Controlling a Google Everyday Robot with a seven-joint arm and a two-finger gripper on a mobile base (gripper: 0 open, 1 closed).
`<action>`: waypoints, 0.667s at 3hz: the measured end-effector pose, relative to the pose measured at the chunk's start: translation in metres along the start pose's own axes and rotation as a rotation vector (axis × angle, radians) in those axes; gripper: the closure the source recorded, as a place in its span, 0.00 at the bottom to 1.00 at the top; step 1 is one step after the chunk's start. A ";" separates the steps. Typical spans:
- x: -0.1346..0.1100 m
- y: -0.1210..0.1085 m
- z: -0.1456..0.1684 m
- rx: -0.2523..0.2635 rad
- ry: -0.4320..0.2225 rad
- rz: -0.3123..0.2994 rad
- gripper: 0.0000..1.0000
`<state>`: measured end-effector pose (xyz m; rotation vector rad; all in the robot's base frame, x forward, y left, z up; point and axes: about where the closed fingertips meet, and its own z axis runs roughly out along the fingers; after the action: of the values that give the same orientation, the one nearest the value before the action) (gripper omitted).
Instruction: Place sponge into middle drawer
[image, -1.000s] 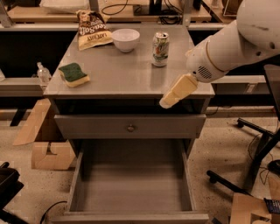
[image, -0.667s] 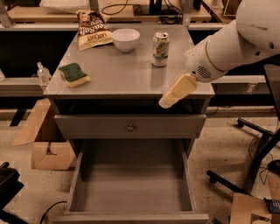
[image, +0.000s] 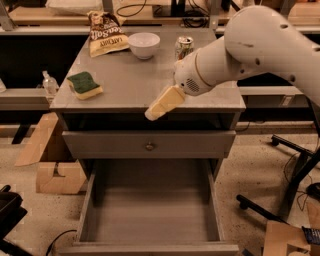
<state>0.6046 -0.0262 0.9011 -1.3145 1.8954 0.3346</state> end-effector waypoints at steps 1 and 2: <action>-0.045 0.014 0.068 -0.071 -0.122 -0.017 0.00; -0.069 0.022 0.102 -0.108 -0.190 -0.025 0.00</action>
Offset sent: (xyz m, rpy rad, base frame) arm 0.0516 0.1587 -0.0253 0.2454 -0.0409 0.1816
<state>0.6417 0.0914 0.8797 -1.3264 1.7210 0.5361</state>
